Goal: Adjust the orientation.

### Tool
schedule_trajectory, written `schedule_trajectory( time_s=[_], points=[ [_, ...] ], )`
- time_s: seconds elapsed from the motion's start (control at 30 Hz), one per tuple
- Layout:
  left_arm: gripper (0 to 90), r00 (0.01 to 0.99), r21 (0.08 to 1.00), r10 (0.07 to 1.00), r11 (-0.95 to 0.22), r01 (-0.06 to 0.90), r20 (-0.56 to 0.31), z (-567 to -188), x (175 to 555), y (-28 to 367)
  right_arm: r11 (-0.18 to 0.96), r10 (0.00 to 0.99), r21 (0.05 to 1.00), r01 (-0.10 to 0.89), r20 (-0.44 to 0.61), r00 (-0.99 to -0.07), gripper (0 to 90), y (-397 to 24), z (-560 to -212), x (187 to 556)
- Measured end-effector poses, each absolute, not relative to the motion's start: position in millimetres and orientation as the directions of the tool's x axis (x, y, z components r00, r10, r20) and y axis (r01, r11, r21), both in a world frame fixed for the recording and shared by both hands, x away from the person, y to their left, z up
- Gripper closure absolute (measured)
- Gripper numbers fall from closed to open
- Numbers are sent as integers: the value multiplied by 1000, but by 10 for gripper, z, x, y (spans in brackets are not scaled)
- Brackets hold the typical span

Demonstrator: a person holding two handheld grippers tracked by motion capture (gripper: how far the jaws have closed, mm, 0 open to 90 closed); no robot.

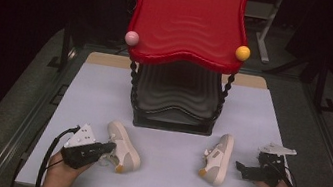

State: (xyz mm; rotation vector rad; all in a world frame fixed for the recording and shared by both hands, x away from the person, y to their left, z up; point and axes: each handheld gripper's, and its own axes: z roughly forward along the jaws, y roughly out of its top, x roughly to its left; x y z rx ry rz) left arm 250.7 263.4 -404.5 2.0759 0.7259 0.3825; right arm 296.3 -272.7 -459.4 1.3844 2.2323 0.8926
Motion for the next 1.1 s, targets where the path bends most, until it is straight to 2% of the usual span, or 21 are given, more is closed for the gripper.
schedule_trajectory(
  time_s=[0.27, 0.83, 1.03, 1.07, 1.1],
  points=[
    [900, 795, 819, 606, -472, 326, 32, -4040, 2627, 2497, 318, 892, 680, 661, 22, -451, 0, -2727, -4594, 2963],
    [900, 821, 803, 569, -509, 309, 44, -4046, 2948, 2139, 319, 891, 681, 659, 21, -453, 0, -2729, -4595, 2963],
    [900, 804, 820, 592, -482, 307, 47, -4002, 2941, 2144, 319, 891, 681, 659, 21, -453, 0, -2729, -4596, 2963],
    [851, 804, 820, 592, -482, 307, 47, -4002, 2941, 2144, 319, 891, 681, 659, 22, -453, 0, -2729, -4595, 2963],
    [851, 794, 823, 605, -476, 309, 52, -3980, 2930, 2153, 319, 891, 681, 659, 22, -453, 0, -2729, -4595, 2963]
  ],
)
